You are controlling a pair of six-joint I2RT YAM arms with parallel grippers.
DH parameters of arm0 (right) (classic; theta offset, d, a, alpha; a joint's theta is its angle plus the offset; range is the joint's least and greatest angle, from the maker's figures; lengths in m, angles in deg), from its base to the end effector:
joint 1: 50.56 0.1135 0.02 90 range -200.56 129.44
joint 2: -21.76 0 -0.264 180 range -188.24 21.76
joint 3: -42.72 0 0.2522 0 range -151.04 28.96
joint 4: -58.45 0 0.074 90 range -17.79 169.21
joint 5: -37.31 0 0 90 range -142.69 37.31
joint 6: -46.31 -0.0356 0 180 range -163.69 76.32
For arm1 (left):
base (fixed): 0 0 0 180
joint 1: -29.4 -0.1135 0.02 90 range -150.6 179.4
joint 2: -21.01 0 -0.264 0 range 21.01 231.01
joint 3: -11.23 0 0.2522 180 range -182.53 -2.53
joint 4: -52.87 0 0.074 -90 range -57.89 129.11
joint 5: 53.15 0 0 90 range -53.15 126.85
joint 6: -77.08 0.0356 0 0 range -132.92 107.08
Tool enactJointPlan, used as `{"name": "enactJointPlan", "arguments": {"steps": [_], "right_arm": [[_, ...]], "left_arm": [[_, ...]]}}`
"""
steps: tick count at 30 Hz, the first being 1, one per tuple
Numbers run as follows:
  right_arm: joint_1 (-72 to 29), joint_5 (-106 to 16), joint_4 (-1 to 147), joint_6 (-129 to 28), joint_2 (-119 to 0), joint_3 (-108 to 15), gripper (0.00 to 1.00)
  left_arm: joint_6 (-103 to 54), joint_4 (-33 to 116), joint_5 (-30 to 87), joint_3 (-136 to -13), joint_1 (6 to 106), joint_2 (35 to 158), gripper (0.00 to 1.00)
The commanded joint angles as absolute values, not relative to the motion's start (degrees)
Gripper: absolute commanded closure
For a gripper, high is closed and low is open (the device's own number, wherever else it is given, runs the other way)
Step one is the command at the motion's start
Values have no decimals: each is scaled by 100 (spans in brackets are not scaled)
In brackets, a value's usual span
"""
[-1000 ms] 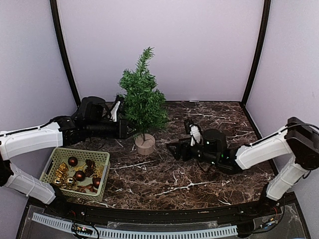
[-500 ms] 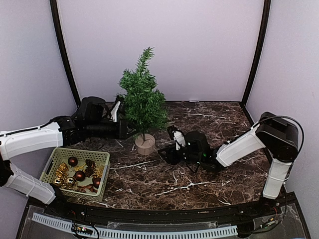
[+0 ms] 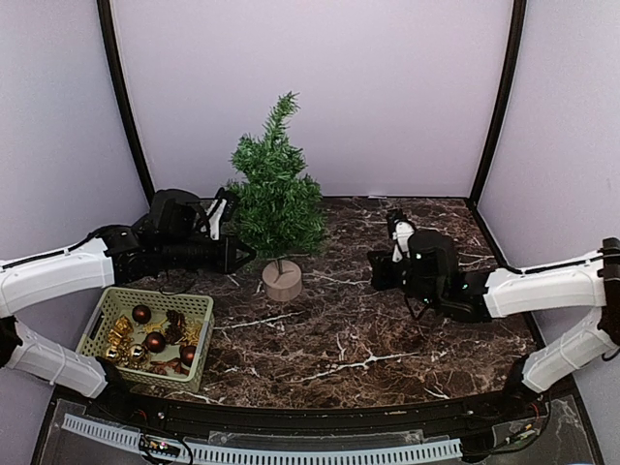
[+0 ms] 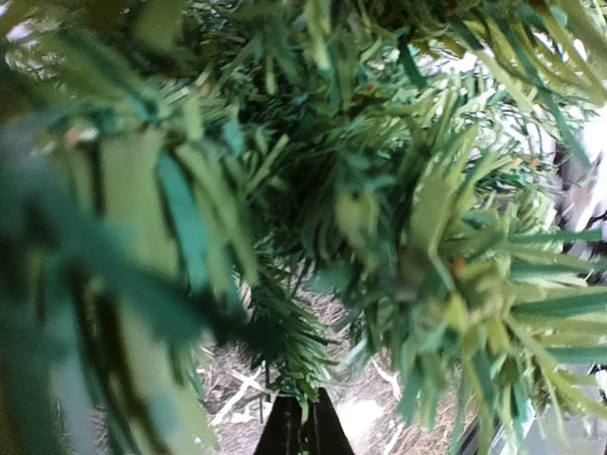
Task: Decorate the small christmas tree
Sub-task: Adjust the side of the string light at the center of the board.
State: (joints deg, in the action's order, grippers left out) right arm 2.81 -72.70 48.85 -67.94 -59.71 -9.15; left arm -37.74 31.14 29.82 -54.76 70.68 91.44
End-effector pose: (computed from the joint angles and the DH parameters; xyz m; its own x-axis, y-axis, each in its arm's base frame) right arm 0.1894 0.2344 0.2133 -0.4170 0.0860 -0.9048 -0.4288 0.8592 0.2792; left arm 0.2084 -0.1888 0.2945 -0.6103 -0.0186 -0.7919 0.5301 0.7333 -0.4257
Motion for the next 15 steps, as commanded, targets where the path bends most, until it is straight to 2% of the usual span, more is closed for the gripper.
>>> {"name": "enactJointPlan", "arguments": {"steps": [1,8,15], "right_arm": [[-348,-8283,6352,-7062,-4991,-743,100],[-1898,-8191,7588,-7338,-4000,-629,100],[-2739,-8224,8160,-7848,-3923,-563,100]], "left_arm": [[-3507,2767,3260,-5567,6912,8893,100],[-3390,2756,3082,-5485,6585,8692,100],[-3324,2814,2928,-5400,6429,8569,100]]}}
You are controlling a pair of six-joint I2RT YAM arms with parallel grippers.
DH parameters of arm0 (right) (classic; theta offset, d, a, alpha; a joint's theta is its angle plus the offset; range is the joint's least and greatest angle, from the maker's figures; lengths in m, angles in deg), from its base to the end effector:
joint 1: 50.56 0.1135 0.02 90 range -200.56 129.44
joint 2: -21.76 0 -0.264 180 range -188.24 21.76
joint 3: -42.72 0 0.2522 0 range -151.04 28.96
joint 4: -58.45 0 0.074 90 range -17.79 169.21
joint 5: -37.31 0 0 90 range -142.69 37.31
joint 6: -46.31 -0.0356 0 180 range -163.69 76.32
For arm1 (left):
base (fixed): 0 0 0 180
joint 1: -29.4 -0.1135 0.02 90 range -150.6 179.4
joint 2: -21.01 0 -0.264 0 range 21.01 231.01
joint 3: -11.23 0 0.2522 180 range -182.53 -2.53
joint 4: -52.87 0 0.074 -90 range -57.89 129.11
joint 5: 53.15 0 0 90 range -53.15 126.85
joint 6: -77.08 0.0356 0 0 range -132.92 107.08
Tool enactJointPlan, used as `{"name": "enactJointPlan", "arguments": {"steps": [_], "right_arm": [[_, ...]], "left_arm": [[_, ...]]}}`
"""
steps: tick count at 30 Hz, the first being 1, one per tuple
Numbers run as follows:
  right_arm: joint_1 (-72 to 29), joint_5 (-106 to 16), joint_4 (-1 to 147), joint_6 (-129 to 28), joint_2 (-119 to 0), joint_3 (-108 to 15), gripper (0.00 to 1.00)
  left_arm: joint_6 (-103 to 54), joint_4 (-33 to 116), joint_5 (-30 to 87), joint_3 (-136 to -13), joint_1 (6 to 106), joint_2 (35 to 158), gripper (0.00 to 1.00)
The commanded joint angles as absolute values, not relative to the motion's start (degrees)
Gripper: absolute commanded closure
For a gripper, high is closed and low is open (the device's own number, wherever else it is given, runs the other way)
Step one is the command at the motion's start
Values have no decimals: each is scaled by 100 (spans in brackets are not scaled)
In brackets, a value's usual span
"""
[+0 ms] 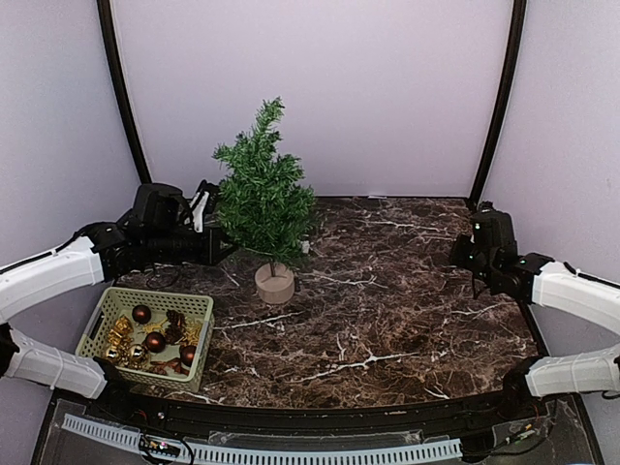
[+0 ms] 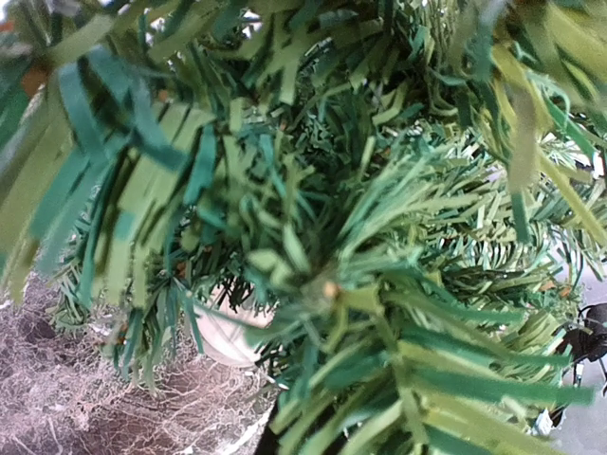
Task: Decorate the small christmas tree
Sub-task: Adjust the side of the string light at the center of the board.
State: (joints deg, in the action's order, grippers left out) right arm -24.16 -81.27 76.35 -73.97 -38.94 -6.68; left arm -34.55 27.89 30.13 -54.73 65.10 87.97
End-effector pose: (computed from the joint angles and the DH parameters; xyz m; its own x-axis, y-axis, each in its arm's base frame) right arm 0.2136 0.0870 0.2430 -0.3856 0.3029 -0.8715 0.2062 0.9490 0.2386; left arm 0.2145 -0.1593 0.3041 -0.5758 -0.0370 -0.8168 0.4870 0.7869 -0.3790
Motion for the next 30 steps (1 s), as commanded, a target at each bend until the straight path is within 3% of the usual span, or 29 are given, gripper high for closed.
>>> {"name": "enactJointPlan", "arguments": {"steps": [1,9,10,13,15,19,24,30], "right_arm": [[-2833,-8236,8193,-7960,-3957,-508,100],[-2992,-7897,7911,-8626,-4387,120,96],[-2995,-7715,7842,-8653,-4421,180,91],[-2982,-7003,7578,-8489,-4274,389,51],[-2958,-6466,7537,-8323,-3896,529,32],[-2937,-4847,7177,-7748,-2717,844,12],[-2830,-2731,6290,-7674,-2160,1050,9],[-2422,-2605,5786,-7614,-2778,771,9]], "left_arm": [[-3315,2813,2911,-5393,6416,8561,100],[-3159,2811,2727,-5336,6351,8528,100],[-3132,2825,2696,-5334,6350,8537,100],[-3094,2871,2516,-5329,6350,8556,100],[-3080,2907,2435,-5320,6349,8552,100],[-3047,2993,2289,-5305,6342,8571,100],[-3058,3100,2134,-5298,6341,8630,100],[-3097,3163,2040,-5302,6341,8649,100]]}}
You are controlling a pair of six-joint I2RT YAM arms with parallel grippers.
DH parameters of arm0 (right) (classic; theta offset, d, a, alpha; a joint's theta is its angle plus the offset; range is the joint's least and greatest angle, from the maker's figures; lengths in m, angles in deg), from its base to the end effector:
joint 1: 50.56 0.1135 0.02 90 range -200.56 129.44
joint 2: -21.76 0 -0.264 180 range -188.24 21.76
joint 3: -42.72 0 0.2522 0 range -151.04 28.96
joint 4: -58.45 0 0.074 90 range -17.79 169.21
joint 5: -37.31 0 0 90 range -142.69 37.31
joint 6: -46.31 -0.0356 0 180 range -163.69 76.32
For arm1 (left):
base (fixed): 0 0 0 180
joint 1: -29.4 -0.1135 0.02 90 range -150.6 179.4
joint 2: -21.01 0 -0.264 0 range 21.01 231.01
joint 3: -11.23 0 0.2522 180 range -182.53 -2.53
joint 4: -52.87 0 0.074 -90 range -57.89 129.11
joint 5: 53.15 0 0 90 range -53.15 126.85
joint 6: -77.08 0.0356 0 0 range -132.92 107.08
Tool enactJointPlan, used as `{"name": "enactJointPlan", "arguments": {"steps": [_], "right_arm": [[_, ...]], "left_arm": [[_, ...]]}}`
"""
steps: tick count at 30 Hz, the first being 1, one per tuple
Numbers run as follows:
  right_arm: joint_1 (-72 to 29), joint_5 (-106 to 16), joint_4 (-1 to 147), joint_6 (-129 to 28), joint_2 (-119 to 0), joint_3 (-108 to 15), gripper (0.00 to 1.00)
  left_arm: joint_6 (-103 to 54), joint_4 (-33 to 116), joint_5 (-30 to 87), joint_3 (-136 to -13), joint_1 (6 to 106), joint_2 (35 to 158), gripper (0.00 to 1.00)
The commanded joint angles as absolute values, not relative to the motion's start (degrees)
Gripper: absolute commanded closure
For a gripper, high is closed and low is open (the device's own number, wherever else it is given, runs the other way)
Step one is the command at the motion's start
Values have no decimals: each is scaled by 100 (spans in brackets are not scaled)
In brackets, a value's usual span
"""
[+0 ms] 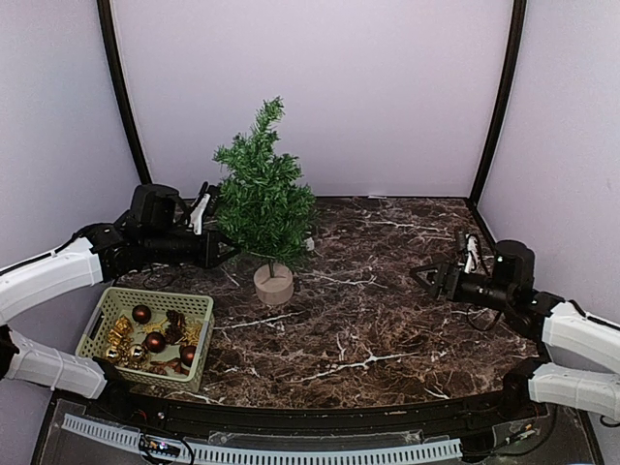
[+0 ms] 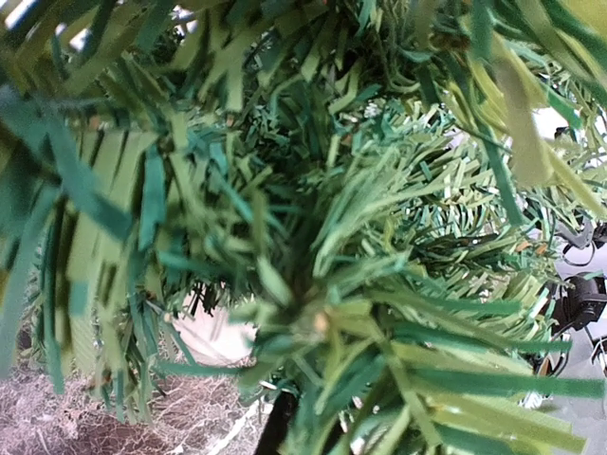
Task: Decorate the small christmas tree
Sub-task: Adjust the side of the string light at the center of the board.
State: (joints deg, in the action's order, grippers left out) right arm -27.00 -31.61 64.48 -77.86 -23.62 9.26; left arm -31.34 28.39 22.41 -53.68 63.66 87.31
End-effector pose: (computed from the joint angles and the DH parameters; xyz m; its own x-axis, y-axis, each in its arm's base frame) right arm 0.1629 0.0850 0.2163 -0.6194 0.3016 -0.7248 -0.4094 0.6637 0.6260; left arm 0.2129 -0.1557 0.3018 -0.5730 0.0201 -0.8193 0.5792 0.7171 -0.3875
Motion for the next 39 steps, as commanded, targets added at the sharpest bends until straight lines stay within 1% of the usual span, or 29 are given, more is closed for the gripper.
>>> {"name": "enactJointPlan", "arguments": {"steps": [1,4,9,12,16,22,25,28,30,33,34,35,36,37,39], "right_arm": [[-2297,-2644,5681,-7565,-2934,704,9],[-1805,-2774,5312,-7421,-3573,441,10],[-889,-3098,3753,-7461,-4813,167,10],[-556,-3225,3263,-7352,-5598,-179,12],[-423,-3634,2837,-7161,-6391,-534,13],[-424,-3851,2418,-6986,-6987,-939,13],[-419,-3908,2091,-7051,-7207,-1056,16],[-424,-3811,1631,-7237,-7454,-1159,28],[-418,-3870,1406,-7376,-7587,-1161,41],[-424,-4268,1152,-7534,-7584,-1024,76],[-425,-4479,1096,-7589,-7514,-933,86],[-430,-4700,1049,-7662,-7426,-810,93],[-432,-4945,1020,-7733,-7319,-686,98],[-431,-5138,1001,-7797,-7216,-569,100],[-432,-5632,1066,-7964,-6997,-366,100]], "left_arm": [[-3101,3170,2032,-5304,6341,8644,100],[-3117,3137,2031,-5302,6341,8615,100],[-3165,3158,2005,-5289,6341,8604,100],[-3185,3156,1989,-5304,6341,8621,100],[-3173,3109,1988,-5334,6326,8606,100],[-3155,3028,2009,-5385,6315,8562,100],[-3172,3036,1999,-5373,6315,8575,100],[-3209,3068,1984,-5361,6315,8601,100],[-3222,3096,1977,-5352,6315,8618,100],[-3227,3076,2013,-5351,6309,8600,100],[-3222,3067,2047,-5346,6307,8598,100],[-3219,3054,2066,-5343,6298,8579,100],[-3220,3043,2094,-5338,6293,8570,100],[-3223,3039,2107,-5323,6290,8539,100],[-3240,3037,2111,-5295,6290,8522,100]]}}
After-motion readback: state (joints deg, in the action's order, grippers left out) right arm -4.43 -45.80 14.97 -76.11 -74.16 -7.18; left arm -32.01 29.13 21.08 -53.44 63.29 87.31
